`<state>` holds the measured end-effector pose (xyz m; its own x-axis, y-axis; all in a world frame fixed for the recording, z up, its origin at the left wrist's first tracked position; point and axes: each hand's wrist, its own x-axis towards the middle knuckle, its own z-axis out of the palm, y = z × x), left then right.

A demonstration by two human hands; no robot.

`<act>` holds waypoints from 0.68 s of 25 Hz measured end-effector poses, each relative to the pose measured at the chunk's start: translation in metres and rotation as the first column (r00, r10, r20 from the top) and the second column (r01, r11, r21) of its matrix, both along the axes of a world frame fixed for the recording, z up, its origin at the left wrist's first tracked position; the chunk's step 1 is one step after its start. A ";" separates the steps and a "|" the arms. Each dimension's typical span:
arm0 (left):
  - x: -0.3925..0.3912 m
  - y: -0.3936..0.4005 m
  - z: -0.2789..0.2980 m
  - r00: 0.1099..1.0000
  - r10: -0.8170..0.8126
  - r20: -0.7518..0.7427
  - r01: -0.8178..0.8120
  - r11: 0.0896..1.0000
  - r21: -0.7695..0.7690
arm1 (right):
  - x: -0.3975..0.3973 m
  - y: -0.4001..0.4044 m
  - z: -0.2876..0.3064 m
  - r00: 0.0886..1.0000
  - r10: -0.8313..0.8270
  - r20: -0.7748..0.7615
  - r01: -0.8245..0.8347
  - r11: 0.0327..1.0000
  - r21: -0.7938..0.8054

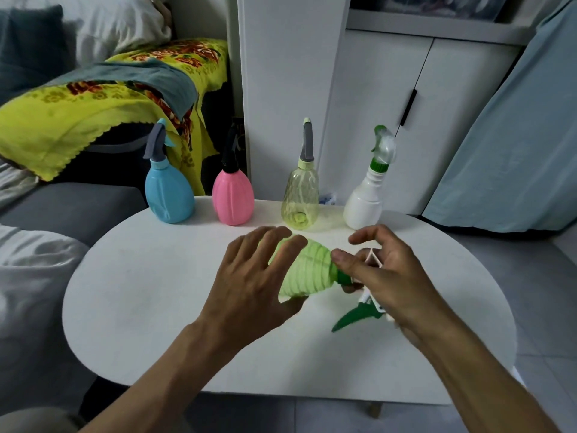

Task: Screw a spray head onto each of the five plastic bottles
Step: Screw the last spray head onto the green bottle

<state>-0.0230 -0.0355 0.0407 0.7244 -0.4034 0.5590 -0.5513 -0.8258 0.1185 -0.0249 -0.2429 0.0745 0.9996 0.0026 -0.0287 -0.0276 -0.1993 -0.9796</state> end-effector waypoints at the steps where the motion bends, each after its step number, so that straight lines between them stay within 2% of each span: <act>1: 0.000 0.001 0.004 0.998 -0.029 -0.052 0.024 0.994 -0.105 | 0.002 -0.008 0.004 0.987 0.078 -0.138 -0.054 0.983 0.174; 2: -0.001 0.002 0.008 0.985 -0.073 -0.155 0.032 0.967 -0.252 | 0.002 -0.015 0.009 0.961 0.188 -0.204 -0.100 0.922 0.375; 3: -0.001 0.004 0.012 0.942 -0.161 -0.294 0.023 0.906 -0.423 | 0.002 -0.018 0.014 0.941 0.288 -0.176 -0.151 0.825 0.544; 4: 0.001 0.005 0.015 0.848 -0.320 -0.423 0.016 0.813 -0.582 | 0.001 -0.017 0.015 0.935 0.347 -0.077 -0.215 0.724 0.655; 5: 0.001 0.004 0.018 0.706 -0.513 -0.489 0.020 0.703 -0.710 | -0.001 -0.014 0.013 0.928 0.372 0.016 -0.266 0.634 0.726; 6: -0.001 0.000 0.019 0.549 -0.674 -0.495 0.007 0.596 -0.803 | -0.002 -0.009 0.010 0.925 0.369 0.090 -0.299 0.561 0.772; 8: -0.008 -0.009 0.016 0.271 -0.862 -0.429 -0.129 0.409 -0.903 | -0.004 -0.001 0.005 0.926 0.347 0.146 -0.317 0.508 0.801; 9: -0.010 -0.012 0.014 0.177 -0.905 -0.387 -0.226 0.346 -0.911 | -0.004 0.000 0.004 0.928 0.337 0.159 -0.326 0.525 0.786; 10: -0.011 -0.013 0.011 0.136 -0.924 -0.358 -0.287 0.309 -0.907 | -0.003 0.000 0.004 0.926 0.339 0.168 -0.343 0.564 0.751; 12: -0.012 -0.013 0.004 0.172 -0.915 -0.365 -0.307 0.302 -0.903 | -0.002 0.000 0.008 0.946 0.292 0.138 -0.305 0.671 0.675; 16: -0.009 -0.016 0.006 0.478 -0.759 -0.442 -0.138 0.432 -0.891 | -0.002 0.008 0.006 0.981 0.100 0.164 -0.176 0.811 0.558; 17: -0.008 -0.016 0.008 0.518 -0.729 -0.447 -0.118 0.456 -0.882 | -0.002 0.009 0.005 0.982 0.059 0.179 -0.148 0.830 0.538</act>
